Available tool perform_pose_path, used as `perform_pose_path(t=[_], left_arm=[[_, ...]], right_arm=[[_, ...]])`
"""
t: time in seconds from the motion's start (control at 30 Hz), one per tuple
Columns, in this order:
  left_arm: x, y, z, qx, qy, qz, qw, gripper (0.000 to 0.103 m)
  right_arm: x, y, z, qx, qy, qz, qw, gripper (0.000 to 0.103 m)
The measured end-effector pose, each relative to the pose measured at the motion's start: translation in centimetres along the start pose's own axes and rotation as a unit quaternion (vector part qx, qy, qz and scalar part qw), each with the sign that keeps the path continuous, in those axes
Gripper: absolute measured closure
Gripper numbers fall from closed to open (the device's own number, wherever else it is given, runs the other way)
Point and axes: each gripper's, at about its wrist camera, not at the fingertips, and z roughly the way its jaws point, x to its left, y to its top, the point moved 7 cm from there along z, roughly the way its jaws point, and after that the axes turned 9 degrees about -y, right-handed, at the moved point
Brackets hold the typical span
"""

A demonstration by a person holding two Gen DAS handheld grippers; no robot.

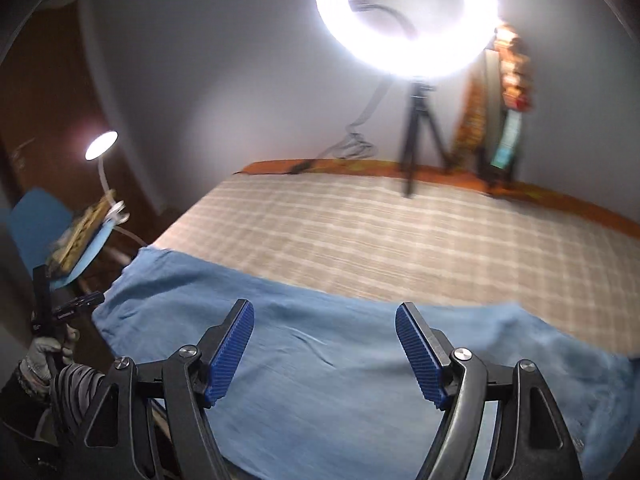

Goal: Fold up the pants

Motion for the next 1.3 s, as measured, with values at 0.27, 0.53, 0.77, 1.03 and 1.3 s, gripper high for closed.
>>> perform_pose_path(t=[0.27,0.53,0.77,1.03,1.3], left_arm=[[8.0,-3.2,-3.3,-0.022,0.023,-0.119,0.9924,0.056],[10.3,-4.4,-2.1,-0.03,0.0,-0.19,0.9813,0.056],[10.8,-3.7,-1.3,-0.049,-0.018,-0.217,0.9748,0.059],[11.2,-3.1,-0.9,-0.05,-0.016,-0.202,0.9779,0.065],[11.9,-3.0,-0.8,-0.054,-0.015,-0.194,0.9795,0.079]], right_arm=[[13.2,2.9,6.6,0.011,0.081,-0.097,0.992,0.027],[28.8,4.1,13.8,0.041,0.186,-0.213,0.958,0.027],[40.4,5.3,22.0,0.101,0.249,-0.273,0.924,0.036],[47.2,4.2,29.0,0.147,0.267,-0.311,0.9,0.057],[49.5,2.6,32.6,0.157,0.237,-0.354,0.891,0.062]])
